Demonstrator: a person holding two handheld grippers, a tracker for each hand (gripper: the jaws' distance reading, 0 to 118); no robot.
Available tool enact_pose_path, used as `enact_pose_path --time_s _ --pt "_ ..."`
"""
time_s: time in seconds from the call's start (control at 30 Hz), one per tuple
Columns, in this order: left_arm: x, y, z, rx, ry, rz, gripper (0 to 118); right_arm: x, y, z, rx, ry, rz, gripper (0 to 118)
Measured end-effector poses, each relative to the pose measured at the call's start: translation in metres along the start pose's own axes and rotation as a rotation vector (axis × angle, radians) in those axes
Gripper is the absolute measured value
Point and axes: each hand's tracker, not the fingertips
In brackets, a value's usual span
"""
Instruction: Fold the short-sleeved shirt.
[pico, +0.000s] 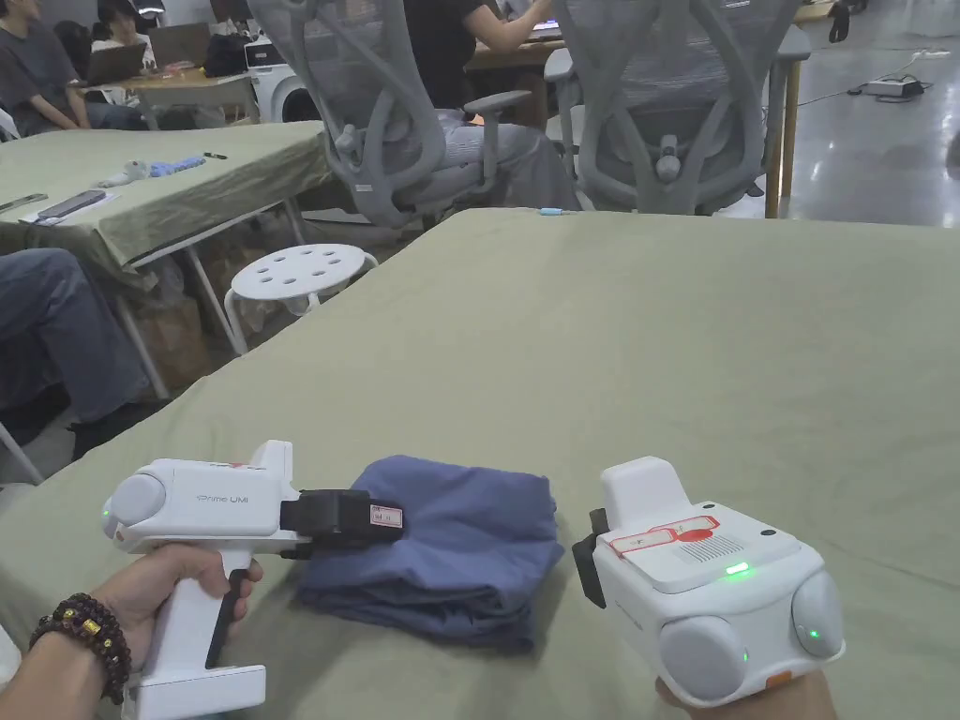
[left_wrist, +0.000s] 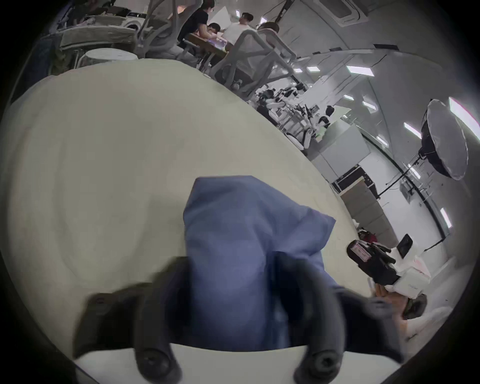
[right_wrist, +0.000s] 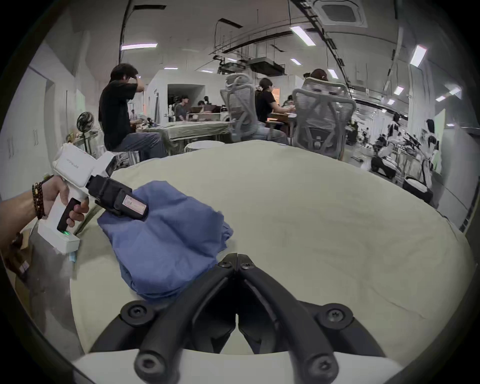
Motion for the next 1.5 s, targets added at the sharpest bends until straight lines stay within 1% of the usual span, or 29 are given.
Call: enact_pose_path --time_s 0.03,0.07,0.1,0.17,0.27,0.3,0.37,0.4,0.47,0.5,0.53,0.57,0.6,0.63,0.67,0.7,0.73,0.77,0.8,0.87,0.93,0.97,1.0,1.07,1.1,1.17,1.3,1.4,1.5 --pt "0.0 0.002 0.001 0.028 0.044 -0.031 114 0.002 0.0 0.001 -0.002 0.0 -0.001 0" --pt "0.005 0.003 0.006 0.047 0.054 -0.065 118 0.003 0.0 0.012 -0.002 -0.002 -0.002 0" --pt "0.01 0.005 0.014 0.062 0.066 -0.075 114 0.006 0.0 0.018 -0.001 -0.004 -0.001 0" --pt "0.057 0.001 0.033 0.119 0.072 -0.056 117 0.015 0.001 0.029 0.009 -0.001 0.002 0" --pt "0.1 0.005 0.058 0.189 0.142 -0.139 118 0.033 0.003 0.056 0.051 -0.001 0.023 0" --pt "0.096 0.015 0.058 0.201 0.136 -0.158 117 0.039 0.003 0.07 0.059 -0.037 0.046 0" --pt "0.135 0.015 0.064 0.228 0.088 -0.188 115 0.057 0.0 0.096 0.07 -0.06 0.037 0" --pt "0.161 0.012 0.065 0.271 0.077 -0.215 111 0.068 0.0 0.111 0.075 -0.066 0.026 0" --pt "0.206 0.007 0.062 0.378 0.075 -0.275 77 0.088 -0.002 0.142 0.09 -0.1 -0.005 0" --pt "0.234 -0.002 0.057 0.445 0.076 -0.286 50 0.099 -0.003 0.159 0.096 -0.122 -0.013 0" --pt "0.265 -0.01 0.047 0.472 0.082 -0.316 8 0.109 -0.004 0.175 0.102 -0.142 -0.017 0" --pt "0.297 -0.021 0.035 0.476 0.084 -0.319 0 0.12 -0.006 0.192 0.113 -0.159 -0.019 0" --pt "0.325 -0.032 0.026 0.492 0.083 -0.348 0 0.134 -0.01 0.212 0.125 -0.175 -0.022 0" --pt "0.349 -0.044 0.014 0.471 0.072 -0.313 0 0.144 -0.014 0.23 0.136 -0.198 -0.025 1" --pt "0.376 -0.055 0.003 0.454 0.07 -0.328 0 0.157 -0.02 0.25 0.147 -0.221 -0.032 1" --pt "0.405 -0.067 -0.013 0.474 0.102 -0.377 0 0.17 -0.026 0.271 0.157 -0.252 -0.05 1" --pt "0.426 -0.077 -0.022 0.507 0.107 -0.385 0 0.182 -0.032 0.291 0.164 -0.285 -0.063 1" --pt "0.449 -0.088 -0.034 0.527 0.132 -0.387 0 0.197 -0.04 0.309 0.172 -0.33 -0.081 1" --pt "0.468 -0.095 -0.041 0.587 0.137 -0.436 0 0.21 -0.047 0.325 0.176 -0.374 -0.099 1" --pt "0.509 -0.119 -0.06 0.638 0.146 -0.456 0 0.234 -0.064 0.358 0.185 -0.492 -0.117 1" --pt "0.541 -0.143 -0.08 0.662 0.158 -0.564 0 0.252 -0.083 0.382 0.204 -0.616 -0.143 0" --pt "0.545 -0.148 -0.092 0.683 0.16 -0.603 0 0.259 -0.093 0.391 0.216 -0.645 -0.145 1" --pt "0.555 -0.157 -0.099 0.691 0.164 -0.623 0 0.273 -0.104 0.396 0.229 -0.659 -0.16 1" --pt "0.57 -0.176 -0.11 0.682 0.153 -0.596 0 0.279 -0.123 0.409 0.251 -0.682 -0.194 1" --pt "0.573 -0.185 -0.114 0.698 0.152 -0.609 0 0.28 -0.13 0.413 0.253 -0.692 -0.205 1" --pt "0.58 -0.205 -0.12 0.727 0.214 -0.666 0 0.281 -0.145 0.416 0.238 -0.719 -0.21 1" --pt "0.569 -0.226 -0.119 0.708 0.192 -0.641 0 0.277 -0.174 0.419 0.267 -0.738 -0.229 1" --pt "0.561 -0.246 -0.113 0.722 0.26 -0.726 0 0.264 -0.183 0.423 0.292 -0.734 -0.213 1" --pt "0.552 -0.259 -0.11 0.687 0.257 -0.732 0 0.256 -0.188 0.426 0.309 -0.741 -0.188 4"
